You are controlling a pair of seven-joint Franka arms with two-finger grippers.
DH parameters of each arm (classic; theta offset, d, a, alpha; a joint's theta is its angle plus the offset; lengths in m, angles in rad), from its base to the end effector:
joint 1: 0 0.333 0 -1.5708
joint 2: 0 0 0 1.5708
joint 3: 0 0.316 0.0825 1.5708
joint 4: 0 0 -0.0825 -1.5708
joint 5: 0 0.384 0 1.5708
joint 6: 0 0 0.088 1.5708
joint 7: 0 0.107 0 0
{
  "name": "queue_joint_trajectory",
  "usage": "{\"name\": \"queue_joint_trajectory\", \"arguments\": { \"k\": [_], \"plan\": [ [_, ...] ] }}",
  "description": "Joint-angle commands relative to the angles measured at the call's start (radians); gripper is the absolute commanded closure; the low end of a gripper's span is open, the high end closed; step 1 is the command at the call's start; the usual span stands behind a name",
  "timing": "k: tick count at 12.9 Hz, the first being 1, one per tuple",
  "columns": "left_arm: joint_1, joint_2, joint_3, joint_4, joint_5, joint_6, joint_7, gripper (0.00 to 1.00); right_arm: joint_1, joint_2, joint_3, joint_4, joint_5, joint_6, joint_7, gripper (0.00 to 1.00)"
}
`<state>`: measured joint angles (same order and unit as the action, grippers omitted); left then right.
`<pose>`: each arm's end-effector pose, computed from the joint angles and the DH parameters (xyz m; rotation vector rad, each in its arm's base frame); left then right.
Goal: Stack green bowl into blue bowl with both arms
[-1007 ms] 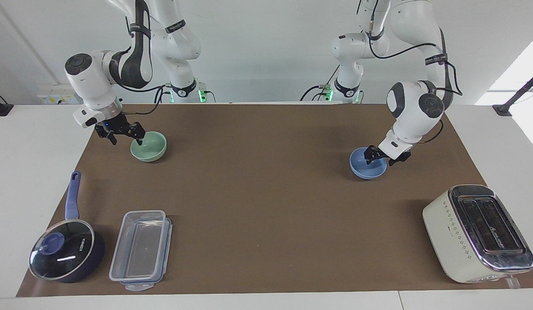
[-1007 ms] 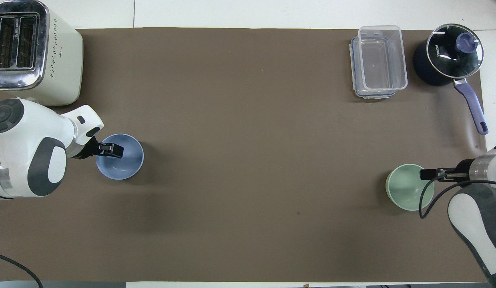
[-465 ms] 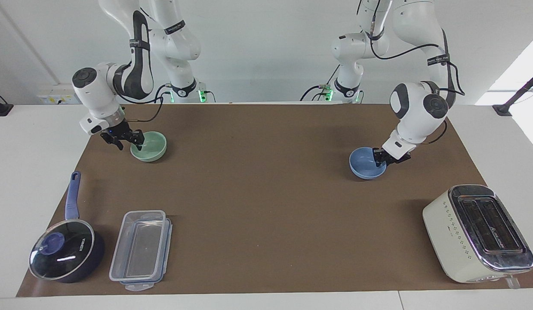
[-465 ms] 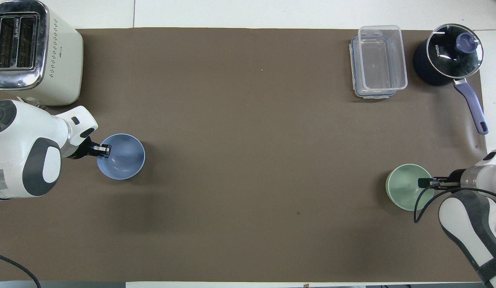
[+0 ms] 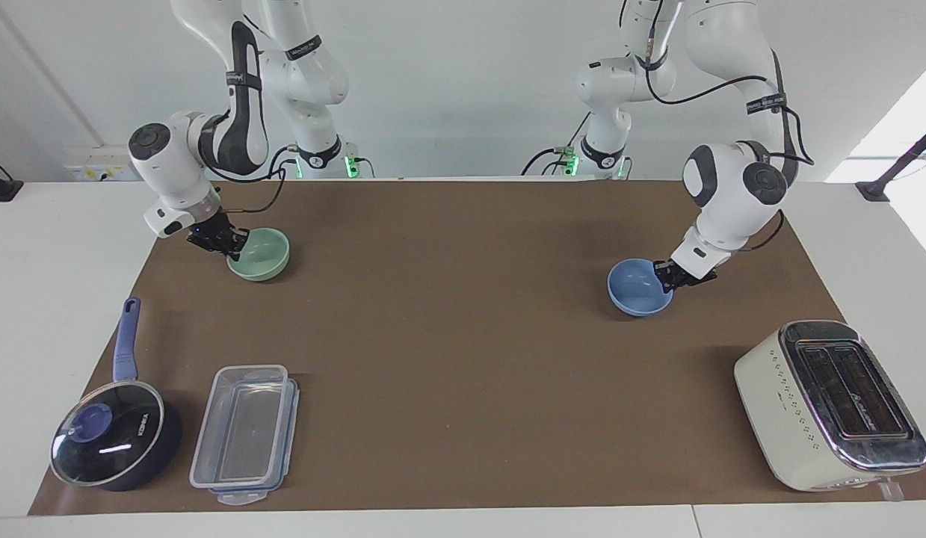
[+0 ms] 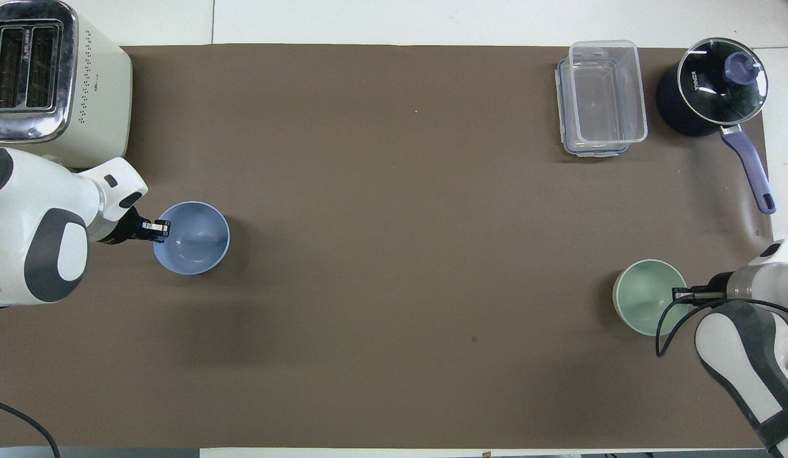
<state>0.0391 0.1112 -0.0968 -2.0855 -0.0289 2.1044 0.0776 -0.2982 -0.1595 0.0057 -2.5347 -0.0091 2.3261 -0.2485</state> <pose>0.5534 -0.0327 0.3655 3.0970 -0.1850 -0.1421 0.4209 -0.1270 0.3275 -3.1341 0.0591 0.0773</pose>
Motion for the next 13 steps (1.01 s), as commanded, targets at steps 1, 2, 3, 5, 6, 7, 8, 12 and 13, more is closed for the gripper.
{"name": "queue_joint_trajectory", "arguments": {
  "k": [1,2,3,5,6,7,8,12,13],
  "plan": [
    [-0.1,0.108,-0.001,0.281,-0.072,-0.225,-0.158,1.0,0.005,-0.026,0.003,0.051,0.006,-0.063,-0.022,1.0],
    [-0.157,0.12,-0.001,0.316,-0.092,-0.24,-0.249,1.0,0.005,-0.028,0.007,0.082,0.006,-0.097,-0.02,1.0],
    [-0.227,0.122,-0.001,0.314,-0.094,-0.222,-0.348,1.0,0.007,-0.026,0.011,0.117,0.006,-0.131,-0.02,1.0],
    [-0.373,0.111,-0.003,0.256,-0.098,-0.128,-0.509,1.0,0.03,-0.029,0.013,0.171,0.009,-0.172,-0.015,1.0],
    [-0.427,0.108,-0.003,0.224,-0.106,-0.08,-0.551,1.0,0.033,-0.029,0.013,0.192,0.009,-0.183,-0.014,1.0],
    [-0.477,0.108,-0.003,0.19,-0.112,-0.02,-0.59,1.0,0.046,-0.031,0.014,0.217,0.009,-0.192,-0.014,1.0],
    [-0.517,0.114,-0.003,0.161,-0.112,0.027,-0.613,1.0,0.062,-0.031,0.013,0.249,0.011,-0.206,-0.012,1.0],
    [-0.573,0.107,-0.001,0.079,-0.111,0.135,-0.618,1.0,0.128,-0.017,0.013,0.445,0.008,-0.391,0.064,1.0],
    [-0.576,0.105,-0.003,0.078,-0.111,0.135,-0.615,1.0,0.134,-0.006,0.014,0.488,0.008,-0.425,0.083,1.0]
  ]
}}
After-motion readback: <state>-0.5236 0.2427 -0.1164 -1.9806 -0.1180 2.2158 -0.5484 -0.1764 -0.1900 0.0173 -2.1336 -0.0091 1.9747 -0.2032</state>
